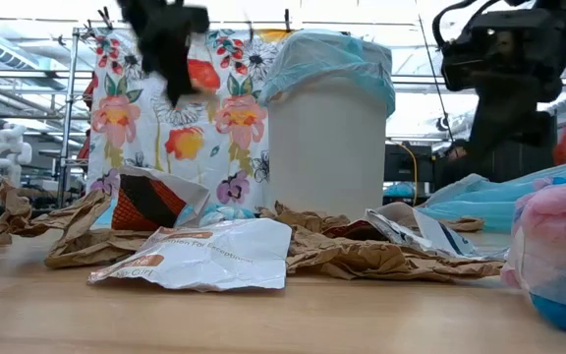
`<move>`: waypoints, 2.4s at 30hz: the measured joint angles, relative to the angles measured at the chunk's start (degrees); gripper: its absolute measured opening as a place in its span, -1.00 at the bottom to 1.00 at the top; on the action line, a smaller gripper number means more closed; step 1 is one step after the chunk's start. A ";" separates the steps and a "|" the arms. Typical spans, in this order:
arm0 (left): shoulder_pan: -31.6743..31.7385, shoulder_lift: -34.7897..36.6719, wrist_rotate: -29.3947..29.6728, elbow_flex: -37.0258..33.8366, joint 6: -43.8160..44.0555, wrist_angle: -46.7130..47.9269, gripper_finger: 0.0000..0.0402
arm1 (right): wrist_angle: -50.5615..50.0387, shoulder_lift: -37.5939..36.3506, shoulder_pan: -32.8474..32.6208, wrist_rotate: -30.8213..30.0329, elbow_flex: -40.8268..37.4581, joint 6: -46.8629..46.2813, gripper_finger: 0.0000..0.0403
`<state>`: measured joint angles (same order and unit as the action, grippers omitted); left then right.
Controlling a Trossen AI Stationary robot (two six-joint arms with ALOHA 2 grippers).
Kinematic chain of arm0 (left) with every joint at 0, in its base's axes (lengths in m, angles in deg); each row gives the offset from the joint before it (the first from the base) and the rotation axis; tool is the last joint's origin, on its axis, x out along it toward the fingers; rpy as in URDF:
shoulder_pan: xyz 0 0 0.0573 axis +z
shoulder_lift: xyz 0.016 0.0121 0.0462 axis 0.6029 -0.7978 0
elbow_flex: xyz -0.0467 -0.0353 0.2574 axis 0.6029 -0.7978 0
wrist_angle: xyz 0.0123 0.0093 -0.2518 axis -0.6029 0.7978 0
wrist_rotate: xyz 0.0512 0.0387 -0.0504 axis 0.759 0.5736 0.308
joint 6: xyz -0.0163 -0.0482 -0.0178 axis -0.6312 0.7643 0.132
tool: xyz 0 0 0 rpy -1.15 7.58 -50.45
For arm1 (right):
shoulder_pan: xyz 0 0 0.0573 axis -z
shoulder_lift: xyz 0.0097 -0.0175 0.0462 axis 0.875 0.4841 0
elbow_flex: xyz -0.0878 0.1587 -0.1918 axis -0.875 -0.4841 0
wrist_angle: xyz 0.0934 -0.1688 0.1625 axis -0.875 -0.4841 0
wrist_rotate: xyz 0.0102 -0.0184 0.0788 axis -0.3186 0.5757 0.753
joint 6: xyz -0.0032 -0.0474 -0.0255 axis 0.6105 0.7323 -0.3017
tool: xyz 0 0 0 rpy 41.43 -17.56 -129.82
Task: Place trash/remove bag and relplace
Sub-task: Put the brown paper into the trash bin, then put the pink trashbag into the trash bin
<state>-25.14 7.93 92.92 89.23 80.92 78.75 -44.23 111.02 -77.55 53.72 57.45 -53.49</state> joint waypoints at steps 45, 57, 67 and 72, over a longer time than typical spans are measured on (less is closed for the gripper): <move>-3.94 -21.16 0.02 51.73 7.42 17.12 -0.10 | 13.78 -0.02 -9.10 -1.99 -7.13 -3.76 -0.66; -22.36 -16.73 13.84 29.00 34.22 24.50 -0.12 | 14.33 -0.02 -9.08 -4.96 -7.13 -2.17 -0.66; -23.37 -10.77 9.25 0.17 40.23 -0.79 -0.26 | 14.76 -0.02 -9.08 -4.28 -7.10 -3.21 -0.66; -19.80 -9.45 5.41 -7.72 38.78 -4.87 -0.33 | 15.12 -0.02 -9.08 -4.15 -7.10 -3.67 -0.66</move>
<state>-44.95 -1.52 98.33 81.51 119.70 73.88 -29.11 111.00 -86.63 49.57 50.35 -57.16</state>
